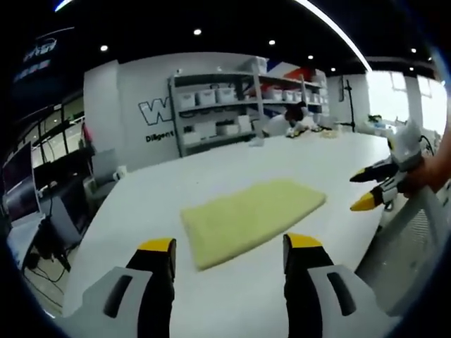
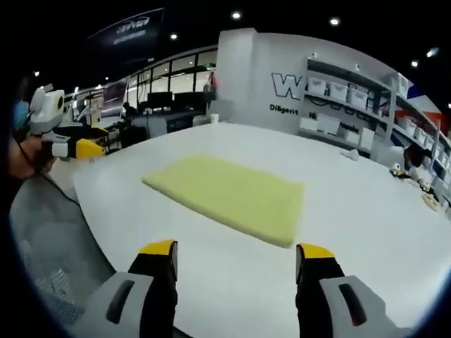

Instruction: Fold the garment on the visible template until the final outline fits inside the template.

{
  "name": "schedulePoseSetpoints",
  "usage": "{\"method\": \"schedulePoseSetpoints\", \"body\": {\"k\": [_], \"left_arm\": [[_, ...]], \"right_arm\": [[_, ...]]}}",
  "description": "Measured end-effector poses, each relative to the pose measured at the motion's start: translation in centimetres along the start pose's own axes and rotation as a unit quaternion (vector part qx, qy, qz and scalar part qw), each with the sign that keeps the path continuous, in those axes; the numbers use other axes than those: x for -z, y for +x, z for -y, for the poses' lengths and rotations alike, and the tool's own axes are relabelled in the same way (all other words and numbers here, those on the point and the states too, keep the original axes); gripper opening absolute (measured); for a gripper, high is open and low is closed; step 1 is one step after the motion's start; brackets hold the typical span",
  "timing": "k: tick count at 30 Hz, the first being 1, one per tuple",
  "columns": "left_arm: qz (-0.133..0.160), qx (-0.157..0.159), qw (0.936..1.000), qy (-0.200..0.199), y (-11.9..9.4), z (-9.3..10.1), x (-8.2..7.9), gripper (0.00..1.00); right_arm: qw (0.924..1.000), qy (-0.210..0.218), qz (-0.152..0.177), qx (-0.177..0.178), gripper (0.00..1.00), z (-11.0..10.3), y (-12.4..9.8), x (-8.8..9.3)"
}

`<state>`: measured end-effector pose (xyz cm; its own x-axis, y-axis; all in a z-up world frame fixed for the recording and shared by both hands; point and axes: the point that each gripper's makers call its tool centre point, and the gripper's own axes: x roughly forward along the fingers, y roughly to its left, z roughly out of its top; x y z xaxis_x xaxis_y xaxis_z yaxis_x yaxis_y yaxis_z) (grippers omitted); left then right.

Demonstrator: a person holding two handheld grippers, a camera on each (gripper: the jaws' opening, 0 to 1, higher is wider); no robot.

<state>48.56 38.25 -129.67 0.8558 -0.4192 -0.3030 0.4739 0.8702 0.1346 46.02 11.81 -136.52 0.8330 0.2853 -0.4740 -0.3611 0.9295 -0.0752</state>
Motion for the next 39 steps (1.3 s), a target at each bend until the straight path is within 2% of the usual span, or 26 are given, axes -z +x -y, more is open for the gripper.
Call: {"method": "schedulePoseSetpoints", "body": {"k": [4,7,8,10,11,13,16,20,23,28,39], "left_arm": [[0.004,-0.013,0.9999,-0.007,0.0,-0.4,-0.2,0.61],[0.011,-0.012,0.9998,-0.006,0.1,-0.1,-0.6,0.6],[0.006,-0.007,0.9999,0.006,0.3,0.0,-0.2,0.59],[-0.003,-0.005,0.9999,0.011,0.4,-0.1,0.1,0.58],[0.006,-0.01,0.9998,0.013,0.3,-0.5,-0.1,0.58],[-0.005,-0.024,0.9997,-0.002,0.1,-1.4,0.4,0.6],[0.001,-0.027,0.9996,-0.006,0.0,-1.6,0.2,0.61],[-0.011,-0.033,0.9994,-0.003,0.0,-1.7,0.7,0.64],[-0.024,-0.052,0.998,-0.025,-0.1,-2.7,1.4,0.69],[-0.034,-0.053,0.9977,-0.026,-0.1,-2.9,1.9,0.7],[-0.06,-0.048,0.9963,-0.04,0.0,-3.0,3.0,0.7]], "right_arm": [[1.0,-0.005,-0.008,0.001,0.65,0.2,-0.1,0.4],[1.0,-0.002,0.004,0.004,0.64,0.5,0.3,-0.2],[0.9999,-0.007,-0.004,-0.008,0.64,-0.3,0.4,0.1],[0.9999,-0.01,0.004,-0.009,0.63,-0.5,0.4,-0.3],[0.9999,0.002,0.013,-0.01,0.64,-0.6,0.5,-0.6],[0.9997,0.007,0.015,-0.015,0.65,-0.9,0.4,-0.7],[0.9996,0.012,0.019,-0.018,0.68,-0.9,0.5,-0.8],[0.9994,0.017,0.02,-0.02,0.71,-0.9,0.5,-0.8],[0.9991,0.017,0.025,-0.031,0.74,-1.4,0.5,-1.0],[0.9987,0.009,0.031,-0.039,0.76,-2.1,0.6,-1.4],[0.998,0.004,0.053,-0.035,0.8,-2.0,0.5,-2.3]]}}
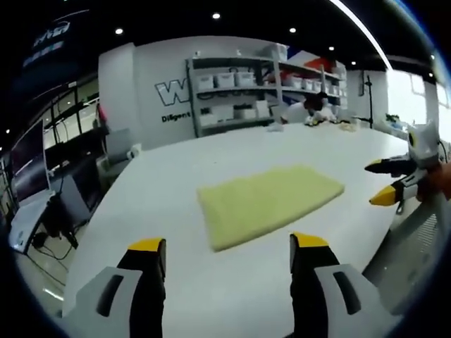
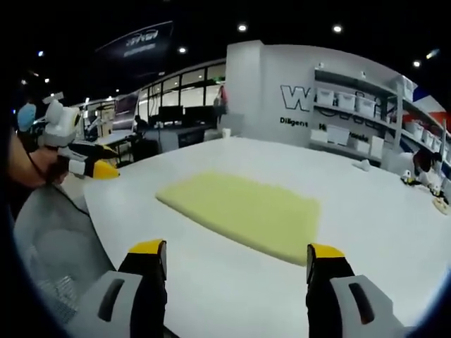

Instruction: Fold the garment on the visible template until the final outline fits inside the template.

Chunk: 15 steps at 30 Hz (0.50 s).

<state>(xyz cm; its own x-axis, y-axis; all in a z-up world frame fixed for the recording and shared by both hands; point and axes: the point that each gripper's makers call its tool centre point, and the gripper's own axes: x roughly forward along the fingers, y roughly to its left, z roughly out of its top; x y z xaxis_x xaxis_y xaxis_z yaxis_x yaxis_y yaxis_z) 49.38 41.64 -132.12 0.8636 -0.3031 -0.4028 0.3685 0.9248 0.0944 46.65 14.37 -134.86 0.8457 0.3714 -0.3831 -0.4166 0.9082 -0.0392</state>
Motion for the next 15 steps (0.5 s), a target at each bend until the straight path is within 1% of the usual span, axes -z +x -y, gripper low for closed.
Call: {"method": "schedulePoseSetpoints", "body": {"k": [4,8,15], "left_arm": [[-0.007,-0.005,0.9999,-0.008,0.03,-0.42,0.43,0.69],[-0.015,0.0,0.9999,-0.004,0.16,-0.11,0.77,0.68],[-0.017,0.001,0.9999,-0.001,0.19,-0.06,0.86,0.67]], "right_arm": [[1.0,-0.005,-0.003,-0.004,0.8,-0.31,0.17,0.08],[1.0,-0.005,-0.006,-0.005,0.8,-0.35,0.26,0.19],[0.9999,-0.005,-0.009,-0.007,0.8,-0.45,0.34,0.25]]}}
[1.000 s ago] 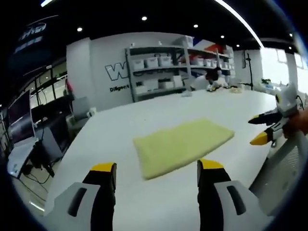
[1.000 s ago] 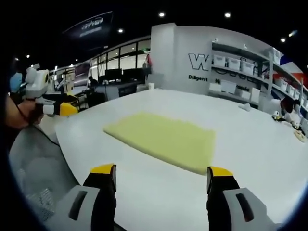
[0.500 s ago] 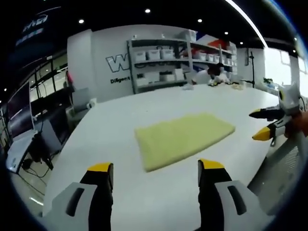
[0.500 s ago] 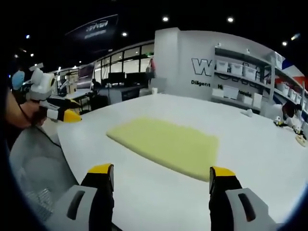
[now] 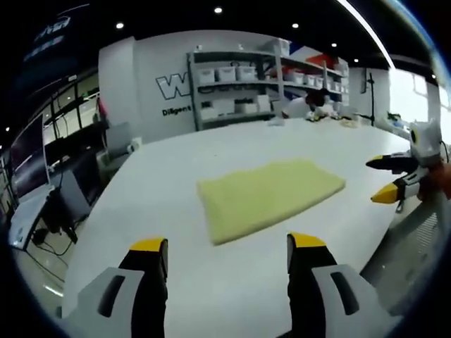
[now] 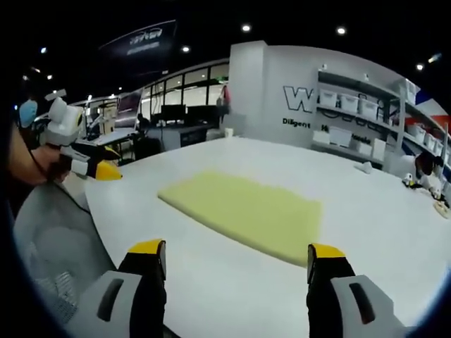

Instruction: Fold the garment on the visible template until the final outline fits inside the template.

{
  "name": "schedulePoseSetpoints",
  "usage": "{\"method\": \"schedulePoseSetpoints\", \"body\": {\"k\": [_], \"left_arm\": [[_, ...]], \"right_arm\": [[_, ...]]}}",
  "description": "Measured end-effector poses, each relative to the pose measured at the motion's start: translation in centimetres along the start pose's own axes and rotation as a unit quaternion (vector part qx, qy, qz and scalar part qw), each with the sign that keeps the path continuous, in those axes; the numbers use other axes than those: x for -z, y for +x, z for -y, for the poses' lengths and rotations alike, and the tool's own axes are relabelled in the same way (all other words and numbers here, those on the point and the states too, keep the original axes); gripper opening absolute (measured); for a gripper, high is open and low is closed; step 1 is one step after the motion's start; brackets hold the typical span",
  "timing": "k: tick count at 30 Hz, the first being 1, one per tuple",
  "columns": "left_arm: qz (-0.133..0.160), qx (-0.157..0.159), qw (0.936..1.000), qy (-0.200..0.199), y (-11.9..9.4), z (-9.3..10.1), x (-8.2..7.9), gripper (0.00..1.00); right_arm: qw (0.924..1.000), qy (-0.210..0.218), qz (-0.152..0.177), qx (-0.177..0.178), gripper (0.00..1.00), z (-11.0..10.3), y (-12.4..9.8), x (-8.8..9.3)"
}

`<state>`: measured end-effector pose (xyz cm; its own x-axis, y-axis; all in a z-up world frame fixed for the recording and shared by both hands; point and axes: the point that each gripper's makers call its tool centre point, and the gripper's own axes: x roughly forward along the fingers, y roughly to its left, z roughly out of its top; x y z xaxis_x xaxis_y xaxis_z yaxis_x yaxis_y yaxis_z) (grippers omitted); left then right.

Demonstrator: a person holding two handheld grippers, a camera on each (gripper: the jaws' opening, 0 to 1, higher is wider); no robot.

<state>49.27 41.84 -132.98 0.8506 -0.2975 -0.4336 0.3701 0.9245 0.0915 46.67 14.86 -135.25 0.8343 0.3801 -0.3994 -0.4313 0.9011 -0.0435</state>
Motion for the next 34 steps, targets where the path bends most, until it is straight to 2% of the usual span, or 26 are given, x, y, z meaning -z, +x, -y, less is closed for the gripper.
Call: {"method": "schedulePoseSetpoints", "body": {"k": [34], "left_arm": [[-0.021,-0.002,0.9995,0.025,0.21,0.19,0.87,0.62]], "right_arm": [[0.9999,0.014,0.004,-0.006,0.76,-0.16,-0.05,0.01]]}}
